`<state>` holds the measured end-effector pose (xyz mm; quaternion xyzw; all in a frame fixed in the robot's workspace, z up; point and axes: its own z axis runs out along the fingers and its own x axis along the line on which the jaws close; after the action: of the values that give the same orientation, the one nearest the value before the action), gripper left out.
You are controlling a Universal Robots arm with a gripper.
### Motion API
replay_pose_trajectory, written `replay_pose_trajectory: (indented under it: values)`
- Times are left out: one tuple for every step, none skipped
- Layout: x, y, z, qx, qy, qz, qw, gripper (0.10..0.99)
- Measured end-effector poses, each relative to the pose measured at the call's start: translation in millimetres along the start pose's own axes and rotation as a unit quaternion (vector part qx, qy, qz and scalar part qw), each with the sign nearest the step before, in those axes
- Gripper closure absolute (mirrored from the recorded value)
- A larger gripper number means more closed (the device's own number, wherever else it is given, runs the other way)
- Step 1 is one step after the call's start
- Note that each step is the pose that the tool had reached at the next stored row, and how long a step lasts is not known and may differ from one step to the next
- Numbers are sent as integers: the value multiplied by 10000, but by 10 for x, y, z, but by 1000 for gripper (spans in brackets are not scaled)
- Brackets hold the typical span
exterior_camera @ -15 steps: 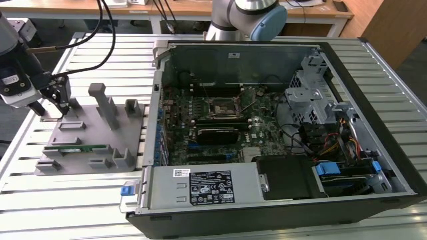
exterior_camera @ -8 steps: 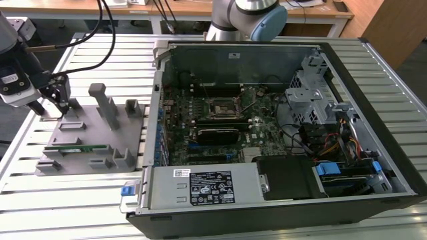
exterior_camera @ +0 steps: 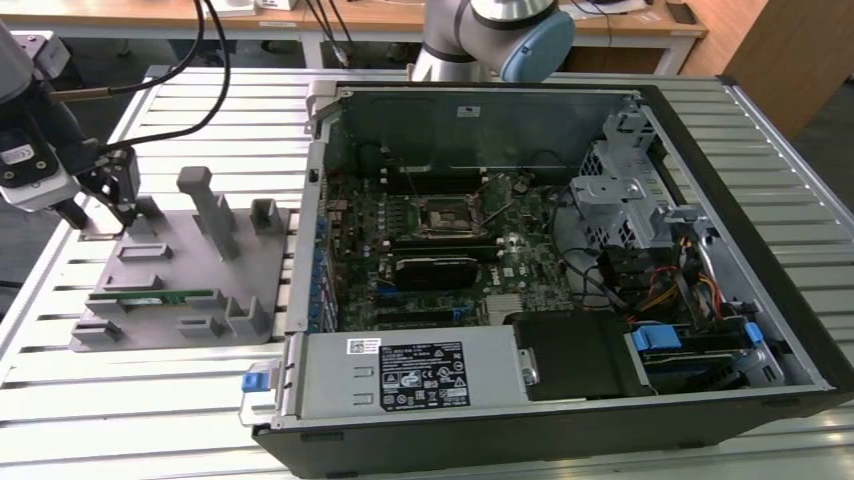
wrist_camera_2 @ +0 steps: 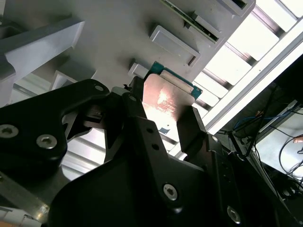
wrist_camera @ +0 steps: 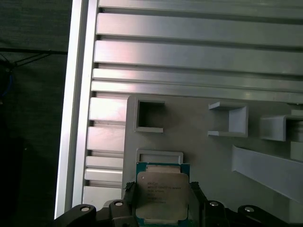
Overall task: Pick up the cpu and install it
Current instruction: 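Pick up the cpu and move it towards the insertion slot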
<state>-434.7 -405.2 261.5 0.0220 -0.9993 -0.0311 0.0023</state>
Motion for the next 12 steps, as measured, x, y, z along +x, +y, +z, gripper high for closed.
replay_pose_trajectory:
  values:
    - [0, 0, -2, 0, 0, 0, 10000, 557]
    - [0, 0, -4, 0, 0, 0, 10000, 557]
    - [0, 1, -6, 0, 0, 0, 10000, 557]
    - [0, 1, -9, 0, 0, 0, 10000, 557]
    - [0, 1, -10, 0, 0, 0, 10000, 557]
    - [0, 2, -13, 0, 0, 0, 10000, 557]
    - [0, 2, -15, 0, 0, 0, 10000, 557]
    - [0, 2, -18, 0, 0, 0, 10000, 557]
    - [0, 2, -19, 0, 0, 0, 10000, 557]
    - [0, 2, -21, -1, 0, 0, 10000, 557]
    - [0, 2, -23, 0, 0, 0, 10000, 557]
    - [0, 2, -26, 0, 0, 0, 10000, 557]
